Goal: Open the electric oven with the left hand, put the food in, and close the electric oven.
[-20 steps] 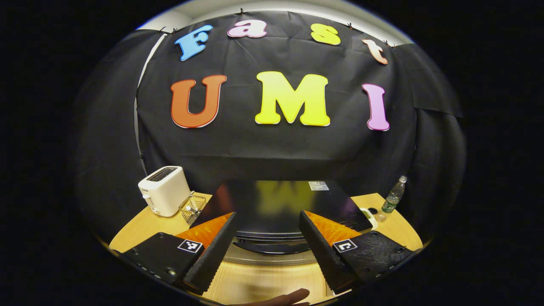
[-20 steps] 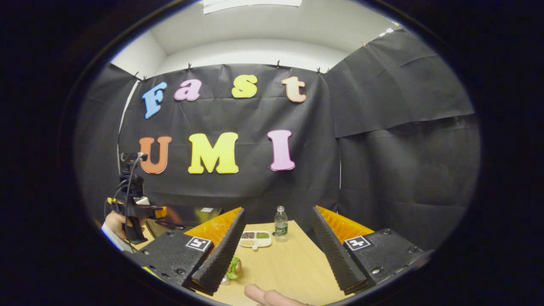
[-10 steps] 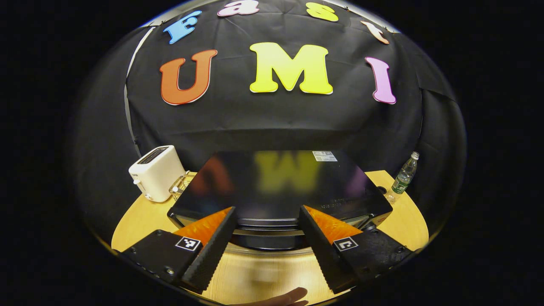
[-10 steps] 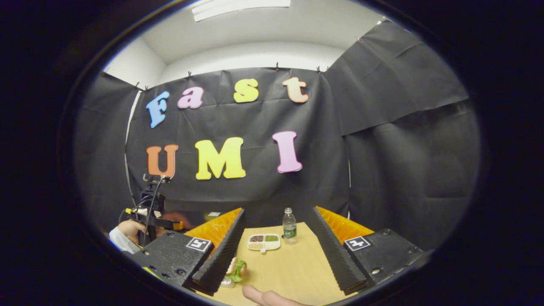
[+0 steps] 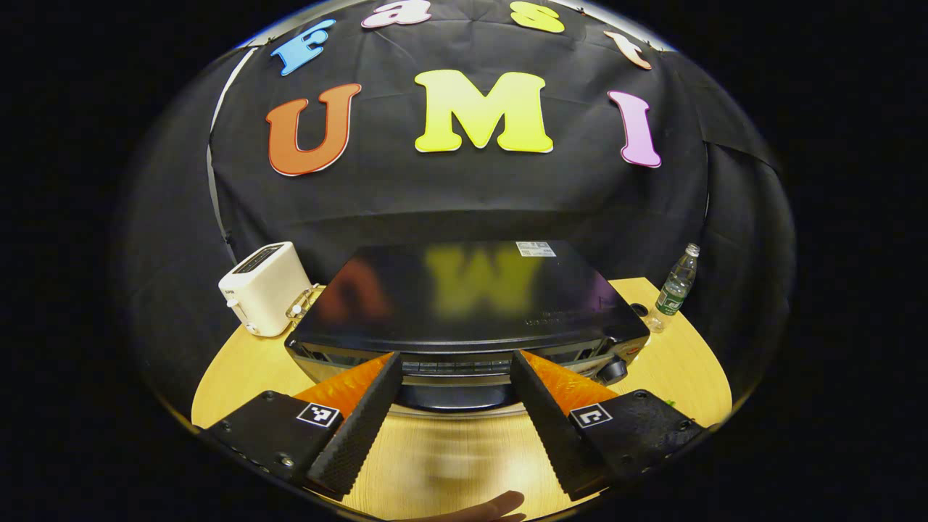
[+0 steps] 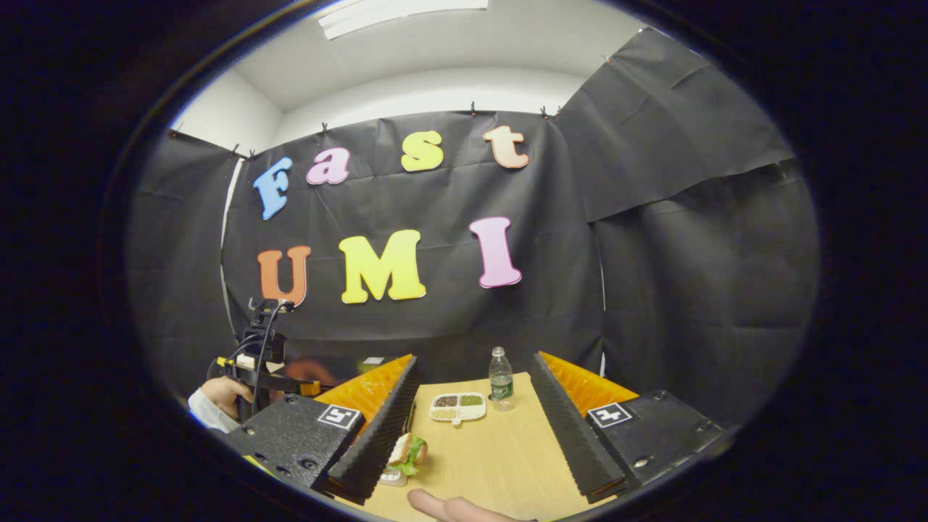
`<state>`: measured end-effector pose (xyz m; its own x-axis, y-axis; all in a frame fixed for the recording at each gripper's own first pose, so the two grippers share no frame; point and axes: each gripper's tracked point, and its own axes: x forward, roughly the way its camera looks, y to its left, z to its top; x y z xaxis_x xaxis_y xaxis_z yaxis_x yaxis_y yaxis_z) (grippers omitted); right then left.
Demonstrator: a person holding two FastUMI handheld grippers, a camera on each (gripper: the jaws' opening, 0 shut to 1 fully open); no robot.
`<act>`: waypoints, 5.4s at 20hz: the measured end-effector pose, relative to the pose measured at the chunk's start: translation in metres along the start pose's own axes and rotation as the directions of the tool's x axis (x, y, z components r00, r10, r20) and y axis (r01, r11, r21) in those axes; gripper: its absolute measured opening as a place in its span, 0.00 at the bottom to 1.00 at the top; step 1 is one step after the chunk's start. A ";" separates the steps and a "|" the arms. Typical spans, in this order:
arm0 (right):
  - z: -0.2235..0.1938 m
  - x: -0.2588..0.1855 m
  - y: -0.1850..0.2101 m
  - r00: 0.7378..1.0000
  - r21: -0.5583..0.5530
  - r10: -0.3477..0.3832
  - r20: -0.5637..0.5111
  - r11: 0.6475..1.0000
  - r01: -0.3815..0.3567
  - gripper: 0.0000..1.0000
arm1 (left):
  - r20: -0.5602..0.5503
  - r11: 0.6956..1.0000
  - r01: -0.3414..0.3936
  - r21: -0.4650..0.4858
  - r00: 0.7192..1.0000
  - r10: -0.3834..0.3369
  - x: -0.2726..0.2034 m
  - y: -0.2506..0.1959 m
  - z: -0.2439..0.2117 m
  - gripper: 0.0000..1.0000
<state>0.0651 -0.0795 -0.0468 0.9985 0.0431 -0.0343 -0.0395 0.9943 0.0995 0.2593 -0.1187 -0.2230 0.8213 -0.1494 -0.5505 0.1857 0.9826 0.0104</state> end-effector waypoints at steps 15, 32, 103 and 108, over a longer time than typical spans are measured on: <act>-0.020 -0.018 0.002 0.999 -0.002 0.006 -0.043 1.000 -0.006 0.99 | 0.007 0.999 0.042 -0.002 0.999 -0.042 -0.061 0.000 -0.083 0.99; -0.063 -0.013 -0.002 0.990 0.014 0.005 -0.139 1.000 -0.003 0.99 | -0.093 1.000 0.016 -0.010 0.996 -0.016 -0.060 -0.007 -0.200 0.96; -0.273 0.140 0.328 0.823 0.877 0.486 -0.293 0.479 0.029 0.40 | 0.514 0.994 -0.104 -0.016 0.852 0.097 -0.287 0.115 -0.052 0.95; -0.278 0.205 0.353 0.912 0.873 0.340 -0.231 0.487 0.039 0.40 | 0.520 0.995 -0.088 -0.038 0.849 0.095 -0.286 0.132 -0.053 0.96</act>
<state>0.2455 0.3079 -0.2953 0.8880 0.3999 -0.2270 0.0535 0.4004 0.9148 0.0199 0.0593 -0.1083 0.9953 -0.0910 -0.0326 0.0919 0.9954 0.0269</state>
